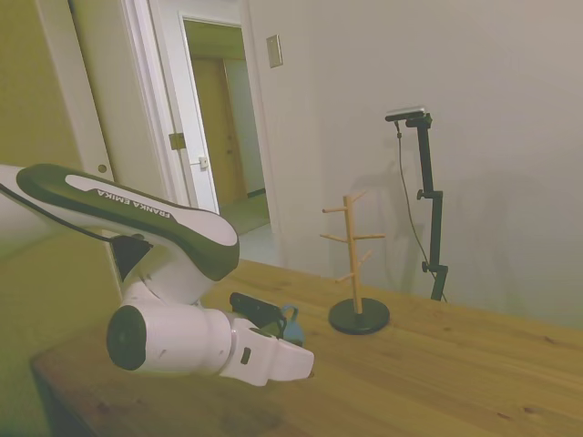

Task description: Unload the mug

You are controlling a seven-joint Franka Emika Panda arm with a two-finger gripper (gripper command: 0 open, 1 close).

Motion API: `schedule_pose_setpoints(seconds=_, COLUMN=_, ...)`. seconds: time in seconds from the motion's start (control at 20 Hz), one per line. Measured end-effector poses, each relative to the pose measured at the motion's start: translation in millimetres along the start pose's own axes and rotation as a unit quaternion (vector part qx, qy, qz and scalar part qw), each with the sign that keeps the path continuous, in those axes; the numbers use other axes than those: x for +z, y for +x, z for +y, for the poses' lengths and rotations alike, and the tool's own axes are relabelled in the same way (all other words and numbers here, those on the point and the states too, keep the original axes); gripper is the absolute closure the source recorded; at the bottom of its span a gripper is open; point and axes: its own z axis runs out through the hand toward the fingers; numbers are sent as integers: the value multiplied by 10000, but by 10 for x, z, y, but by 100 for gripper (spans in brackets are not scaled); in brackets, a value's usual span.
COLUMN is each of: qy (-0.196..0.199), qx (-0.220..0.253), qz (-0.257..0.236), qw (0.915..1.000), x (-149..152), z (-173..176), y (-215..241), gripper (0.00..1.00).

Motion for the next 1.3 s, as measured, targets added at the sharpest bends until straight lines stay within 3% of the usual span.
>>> schedule_pose_setpoints(seconds=0.25, qy=-833, qx=-69, qz=-384, qw=9958, x=67, z=-58, y=-252, gripper=100)
schedule_pose_setpoints(seconds=0.7, qy=-1312, qx=-17, qz=-840, qw=9878, x=241, z=-103, y=-523, gripper=100)
schedule_pose_setpoints(seconds=1.0, qy=-1579, qx=26, qz=-947, qw=9829, x=284, z=-122, y=-429, gripper=100)
schedule_pose_setpoints(seconds=1.05, qy=-1643, qx=31, qz=-982, qw=9815, x=284, z=-102, y=-385, gripper=0)
schedule_pose_setpoints(seconds=1.2, qy=-1990, qx=38, qz=-1307, qw=9712, x=264, z=-28, y=-209, gripper=0)
schedule_pose_setpoints(seconds=1.3, qy=-2360, qx=70, qz=-1659, qw=9575, x=202, z=-6, y=-179, gripper=0)
